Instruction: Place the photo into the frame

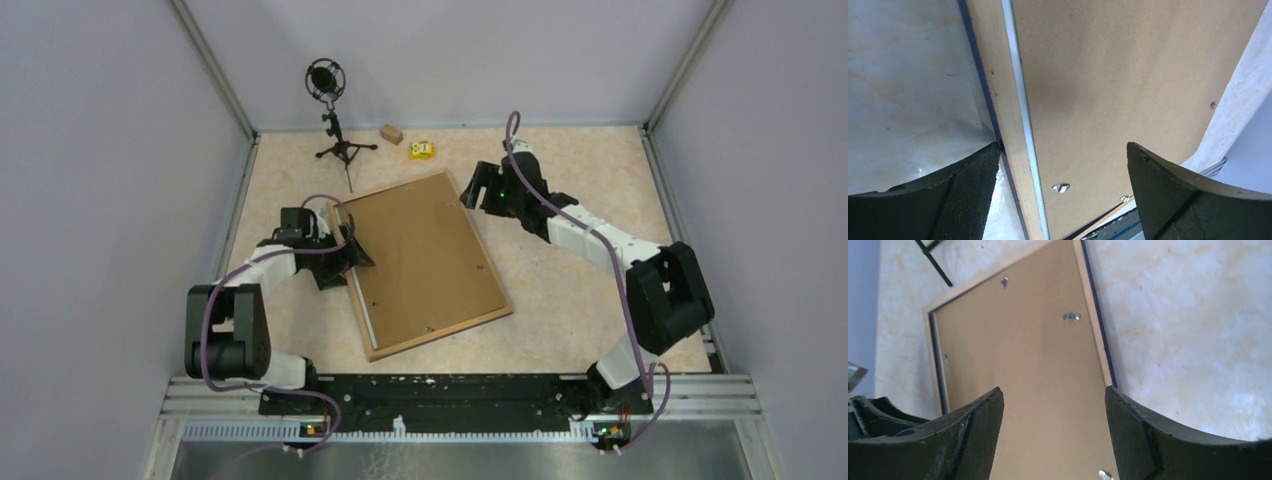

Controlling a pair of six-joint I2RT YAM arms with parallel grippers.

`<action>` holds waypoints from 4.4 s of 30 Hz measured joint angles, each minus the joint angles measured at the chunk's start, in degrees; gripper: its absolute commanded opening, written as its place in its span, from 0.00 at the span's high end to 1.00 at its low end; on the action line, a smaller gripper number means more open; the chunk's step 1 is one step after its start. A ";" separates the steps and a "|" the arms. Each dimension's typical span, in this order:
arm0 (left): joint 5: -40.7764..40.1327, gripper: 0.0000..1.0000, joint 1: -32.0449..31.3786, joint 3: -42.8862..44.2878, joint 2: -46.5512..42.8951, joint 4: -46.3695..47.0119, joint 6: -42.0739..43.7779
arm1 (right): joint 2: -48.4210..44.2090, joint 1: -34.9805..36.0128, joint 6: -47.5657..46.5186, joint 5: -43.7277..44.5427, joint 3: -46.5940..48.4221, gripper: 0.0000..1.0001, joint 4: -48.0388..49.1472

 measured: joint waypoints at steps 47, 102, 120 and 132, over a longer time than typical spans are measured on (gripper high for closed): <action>5.60 0.01 2.73 0.02 2.10 3.52 5.49 | 14.25 -3.74 -2.03 -19.93 -2.47 0.43 7.61; -16.35 0.01 -10.51 5.35 -12.11 -2.69 2.75 | -5.90 0.24 -14.27 -6.27 -6.47 0.17 -22.45; -3.82 0.02 -6.38 3.82 0.57 0.74 -2.56 | 2.62 4.11 -15.65 -0.98 -6.34 0.29 -20.79; 0.50 0.03 -5.95 2.38 2.08 2.64 -4.50 | 4.57 5.49 -14.99 1.01 -6.32 0.42 -19.04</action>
